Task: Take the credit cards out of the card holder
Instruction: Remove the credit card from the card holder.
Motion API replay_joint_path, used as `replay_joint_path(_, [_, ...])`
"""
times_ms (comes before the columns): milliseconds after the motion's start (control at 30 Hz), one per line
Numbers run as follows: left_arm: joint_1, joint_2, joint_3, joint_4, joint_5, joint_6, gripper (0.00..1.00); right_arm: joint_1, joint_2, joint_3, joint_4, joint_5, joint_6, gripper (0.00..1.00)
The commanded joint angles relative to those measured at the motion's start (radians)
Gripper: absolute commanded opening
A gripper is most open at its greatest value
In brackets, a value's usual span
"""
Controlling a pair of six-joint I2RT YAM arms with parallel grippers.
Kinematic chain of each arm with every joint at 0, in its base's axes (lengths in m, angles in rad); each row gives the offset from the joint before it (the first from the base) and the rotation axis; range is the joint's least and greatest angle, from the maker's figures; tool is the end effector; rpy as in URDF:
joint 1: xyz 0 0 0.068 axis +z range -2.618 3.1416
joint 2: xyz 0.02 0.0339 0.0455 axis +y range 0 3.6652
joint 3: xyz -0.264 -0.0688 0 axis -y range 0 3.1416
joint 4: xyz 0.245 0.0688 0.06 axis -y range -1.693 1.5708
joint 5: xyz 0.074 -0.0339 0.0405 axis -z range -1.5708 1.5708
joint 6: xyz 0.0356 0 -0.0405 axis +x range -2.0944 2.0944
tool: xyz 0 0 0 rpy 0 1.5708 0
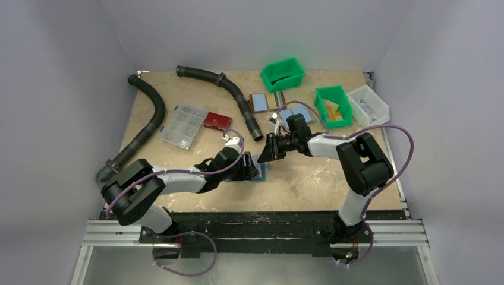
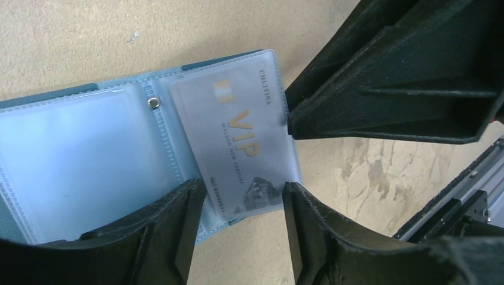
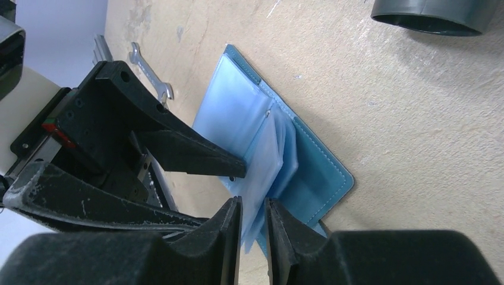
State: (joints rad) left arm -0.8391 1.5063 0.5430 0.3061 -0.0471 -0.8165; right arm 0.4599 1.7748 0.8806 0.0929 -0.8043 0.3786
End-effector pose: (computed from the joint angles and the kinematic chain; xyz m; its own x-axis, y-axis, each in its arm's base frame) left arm 0.1875 -0.2063 0.1431 -0.8030 -0.1953 -0.5631 0.1944 0.8073 -0.5573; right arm 0.2954 0.1749 0.1477 -0.8779 -0.1487 -0.4553 -0.4655 0.4887 0.7379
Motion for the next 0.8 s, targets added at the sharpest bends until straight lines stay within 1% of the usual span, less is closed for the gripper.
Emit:
replay_joint_path(0, [-0.006, -0.008, -0.032, -0.042, 0.042, 0.028, 0.58, 0.007, 0.008, 0.014, 0.04, -0.039, 0.018, 0.27])
replay_joint_path(133, [-0.006, 0.003, -0.024, -0.034, 0.043, 0.029, 0.65, 0.006, 0.012, 0.012, 0.048, -0.056, 0.029, 0.25])
replay_joint_path(333, [-0.005, 0.006, -0.018, -0.027, 0.07, 0.032, 0.69, 0.007, 0.015, 0.007, 0.069, -0.098, 0.056, 0.23])
replay_joint_path(500, [-0.005, 0.015, -0.01, -0.028, 0.067, 0.028, 0.71, 0.007, 0.021, 0.0, 0.099, -0.147, 0.087, 0.22])
replay_joint_path(767, [-0.005, 0.01, -0.008, -0.045, 0.05, 0.02, 0.71, 0.008, 0.023, -0.003, 0.106, -0.162, 0.094, 0.23])
